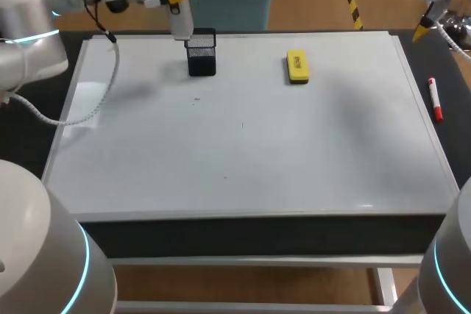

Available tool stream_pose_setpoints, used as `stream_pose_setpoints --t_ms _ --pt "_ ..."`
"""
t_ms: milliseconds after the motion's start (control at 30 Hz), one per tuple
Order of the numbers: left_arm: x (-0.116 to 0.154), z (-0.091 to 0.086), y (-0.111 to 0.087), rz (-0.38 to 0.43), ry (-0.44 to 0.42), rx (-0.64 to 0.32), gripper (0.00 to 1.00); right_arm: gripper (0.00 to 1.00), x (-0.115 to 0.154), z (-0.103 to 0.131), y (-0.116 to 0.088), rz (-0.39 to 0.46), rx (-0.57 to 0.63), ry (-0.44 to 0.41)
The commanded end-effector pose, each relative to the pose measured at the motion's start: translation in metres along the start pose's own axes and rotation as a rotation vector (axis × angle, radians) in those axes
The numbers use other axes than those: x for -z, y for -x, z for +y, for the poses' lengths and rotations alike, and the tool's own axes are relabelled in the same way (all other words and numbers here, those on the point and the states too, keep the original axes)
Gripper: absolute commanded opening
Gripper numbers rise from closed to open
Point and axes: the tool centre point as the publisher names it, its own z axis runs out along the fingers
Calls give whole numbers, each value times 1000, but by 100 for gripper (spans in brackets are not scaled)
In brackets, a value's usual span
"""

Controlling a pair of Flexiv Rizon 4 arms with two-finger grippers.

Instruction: Pick up the inspection probe, press it on each red-marked spot on the whiteboard one by one, put down the probe, pick up the eraser, and wipe off all the red marks.

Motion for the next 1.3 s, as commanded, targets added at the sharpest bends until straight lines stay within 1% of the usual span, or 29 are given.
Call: stream_pose_setpoints --t_ms 33,233,367,500,600,767,1033,1300 --pt "-12 6 -3 -26 -3 12 0 100 1 -1 0 4 3 -1" --pt "-24 14 1 -24 34 5 0 100 1 -1 0 4 3 -1" --pt "-31 20 3 -25 39 5 0 100 1 -1 0 4 3 -1" --pt "-34 23 7 -27 37 2 0 100 1 -1 0 4 3 -1" --pt "-34 26 11 -12 36 0 0 100 1 -1 0 4 3 -1" --pt "-30 31 18 -20 27 -1 0 100 1 -1 0 4 3 -1" --pt "-29 40 32 -6 8 -7 0 100 1 -1 0 4 3 -1" --pt "-30 52 36 -7 16 5 0 100 1 -1 0 4 3 -1"
